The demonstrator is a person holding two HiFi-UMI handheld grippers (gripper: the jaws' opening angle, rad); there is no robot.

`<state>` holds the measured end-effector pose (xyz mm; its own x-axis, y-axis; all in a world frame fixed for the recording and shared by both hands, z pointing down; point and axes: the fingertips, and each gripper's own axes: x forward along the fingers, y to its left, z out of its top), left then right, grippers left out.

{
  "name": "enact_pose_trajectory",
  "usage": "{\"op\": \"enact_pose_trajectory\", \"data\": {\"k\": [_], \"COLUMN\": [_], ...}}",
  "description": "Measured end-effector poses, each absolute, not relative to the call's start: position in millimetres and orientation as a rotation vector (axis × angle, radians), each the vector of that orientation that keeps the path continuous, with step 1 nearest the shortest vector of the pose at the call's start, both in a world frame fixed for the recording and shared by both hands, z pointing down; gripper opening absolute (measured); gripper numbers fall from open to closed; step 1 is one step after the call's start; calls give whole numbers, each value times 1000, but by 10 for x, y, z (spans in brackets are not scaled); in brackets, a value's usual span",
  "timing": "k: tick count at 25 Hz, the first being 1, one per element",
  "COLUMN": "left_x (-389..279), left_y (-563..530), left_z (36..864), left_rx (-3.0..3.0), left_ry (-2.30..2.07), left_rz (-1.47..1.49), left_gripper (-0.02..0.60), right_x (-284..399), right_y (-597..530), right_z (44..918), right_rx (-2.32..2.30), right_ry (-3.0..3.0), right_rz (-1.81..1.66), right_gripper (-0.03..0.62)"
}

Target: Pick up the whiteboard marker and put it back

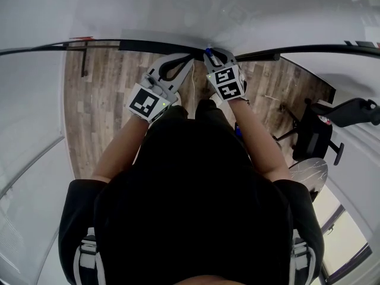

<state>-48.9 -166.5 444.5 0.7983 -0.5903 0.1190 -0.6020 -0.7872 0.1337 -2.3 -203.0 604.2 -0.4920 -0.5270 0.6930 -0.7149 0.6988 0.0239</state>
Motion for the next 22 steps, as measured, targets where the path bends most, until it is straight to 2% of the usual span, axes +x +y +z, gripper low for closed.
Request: {"op": "enact_pose_trajectory", "data": {"k": [4,13,22], "left_x": [-502,-461,-336], "left_y": [-1681,-1686,-1678], "left_z": [4353,4410,4259], "left_rx": [2836,2823,2874], "left_ry": [-949,-957,-931], "left_rz": [22,170,82], "left_gripper": [3,3,3], "right_x": [-13,58,174], "right_y": [-2024,-2017,-1956], "right_z": [6028,5822,5538], "right_rx": [950,974,1026], "right_ry": [-2219,-2307,-2381], "right_rz": [339,336,347], "right_gripper": [63,61,61]}}
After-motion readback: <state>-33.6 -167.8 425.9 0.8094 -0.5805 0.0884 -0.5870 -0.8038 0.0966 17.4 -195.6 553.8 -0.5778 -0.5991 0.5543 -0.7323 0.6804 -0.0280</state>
